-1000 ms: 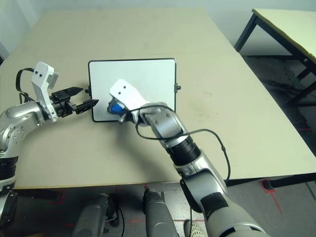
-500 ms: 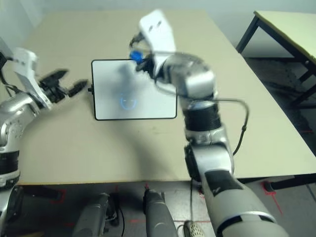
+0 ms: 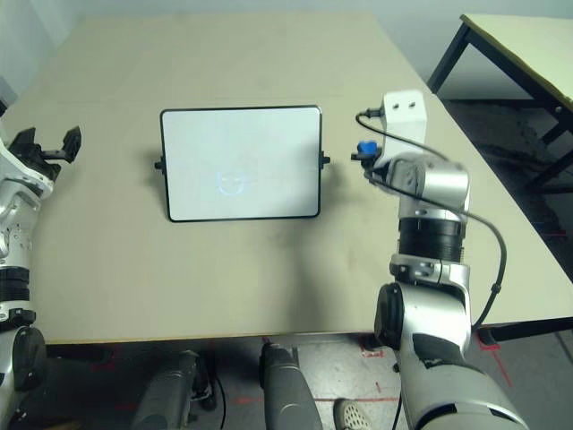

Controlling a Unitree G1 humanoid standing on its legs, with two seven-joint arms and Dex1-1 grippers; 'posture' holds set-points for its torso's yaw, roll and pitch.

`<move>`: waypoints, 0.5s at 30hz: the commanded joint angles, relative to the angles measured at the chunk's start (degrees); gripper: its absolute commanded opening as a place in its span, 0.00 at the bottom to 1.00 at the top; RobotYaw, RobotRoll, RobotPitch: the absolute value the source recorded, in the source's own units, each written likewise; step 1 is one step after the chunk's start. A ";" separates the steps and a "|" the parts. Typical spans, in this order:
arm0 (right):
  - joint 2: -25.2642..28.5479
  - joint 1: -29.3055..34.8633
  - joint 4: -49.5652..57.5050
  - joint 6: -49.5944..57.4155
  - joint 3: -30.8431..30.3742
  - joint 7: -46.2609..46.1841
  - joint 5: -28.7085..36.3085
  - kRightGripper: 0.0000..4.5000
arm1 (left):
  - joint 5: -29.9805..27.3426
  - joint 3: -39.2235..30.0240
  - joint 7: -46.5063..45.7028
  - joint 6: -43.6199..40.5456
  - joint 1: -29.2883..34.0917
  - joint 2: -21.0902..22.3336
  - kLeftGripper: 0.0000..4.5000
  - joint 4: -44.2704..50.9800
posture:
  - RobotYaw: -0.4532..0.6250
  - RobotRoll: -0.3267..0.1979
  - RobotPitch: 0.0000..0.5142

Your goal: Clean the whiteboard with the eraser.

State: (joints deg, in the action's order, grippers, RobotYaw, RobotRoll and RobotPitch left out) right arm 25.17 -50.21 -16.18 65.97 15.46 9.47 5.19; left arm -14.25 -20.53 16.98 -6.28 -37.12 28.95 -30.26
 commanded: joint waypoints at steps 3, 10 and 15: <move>-1.21 1.35 -0.68 -0.36 1.16 0.04 2.16 0.13 | 0.44 1.93 1.93 -0.07 -0.49 -0.12 1.00 -3.20 | 0.31 0.62 0.28; -1.78 4.06 -6.71 -9.83 5.57 0.47 5.20 0.64 | 0.40 3.54 1.17 -1.55 -0.67 -2.92 1.00 -3.28 | 0.31 0.62 0.27; 0.52 3.16 -11.18 -22.80 8.82 -0.26 6.20 0.99 | 0.69 4.26 0.47 -0.74 -2.88 -4.10 1.00 -5.00 | 0.30 0.62 0.26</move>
State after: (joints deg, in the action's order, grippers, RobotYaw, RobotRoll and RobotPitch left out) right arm 24.92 -46.73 -25.33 48.25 22.31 10.00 10.77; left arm -14.01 -16.69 17.75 -7.18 -39.40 25.30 -33.90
